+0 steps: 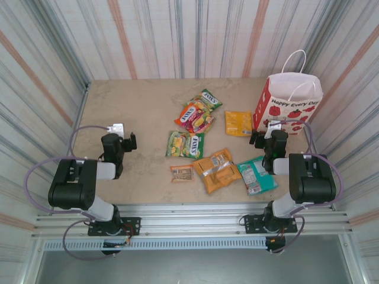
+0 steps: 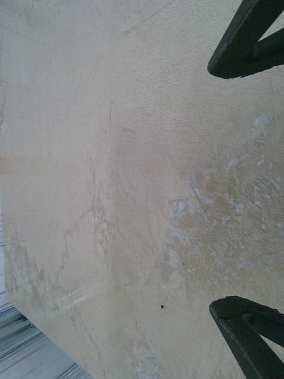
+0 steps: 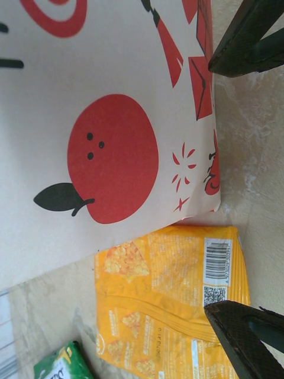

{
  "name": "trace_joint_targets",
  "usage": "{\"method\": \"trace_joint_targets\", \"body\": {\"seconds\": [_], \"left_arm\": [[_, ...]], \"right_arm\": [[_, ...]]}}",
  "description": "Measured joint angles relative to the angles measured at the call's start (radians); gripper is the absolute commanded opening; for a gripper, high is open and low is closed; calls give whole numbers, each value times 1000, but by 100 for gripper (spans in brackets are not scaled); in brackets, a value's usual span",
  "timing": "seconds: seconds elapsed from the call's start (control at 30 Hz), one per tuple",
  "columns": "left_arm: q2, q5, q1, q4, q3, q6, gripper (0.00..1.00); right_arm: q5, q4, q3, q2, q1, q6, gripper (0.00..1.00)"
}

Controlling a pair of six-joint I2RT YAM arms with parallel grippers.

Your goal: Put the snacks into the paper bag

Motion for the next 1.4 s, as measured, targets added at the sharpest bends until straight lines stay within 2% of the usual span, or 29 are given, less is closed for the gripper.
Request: {"method": "trace_joint_targets", "body": {"seconds": [0.27,0.33,0.53,0.73,0.8,0.97,1.13,1.23,1.4], "left_arm": [[-48,1,0,-53,6,1,99],[-104,1,-1,-150,36,-1,98],[-284,55,-42,-488,227,-50,87],[-371,167,-221,-819,391,-149,75],[-375,212,-295,-919,428,-214,70],[-376,307,-469,-1076,439,-396,67],[-367,380,-606,-1112,437,-558,65],[-323,447,-639,-1111,437,-652,62],[-203,538,-681,-1104,437,-767,64]], "right_arm": [[-3,-58,3,-40,0,0,99],[-11,-142,24,-93,0,0,99],[-76,-554,226,-269,0,48,99],[-160,-948,358,-400,23,166,99],[-169,-1065,372,-439,61,208,99],[-190,-1282,378,-509,214,303,99],[-216,-1410,378,-482,331,365,99],[-232,-1442,375,-428,362,391,99],[-266,-1421,341,-389,367,436,99]]}}
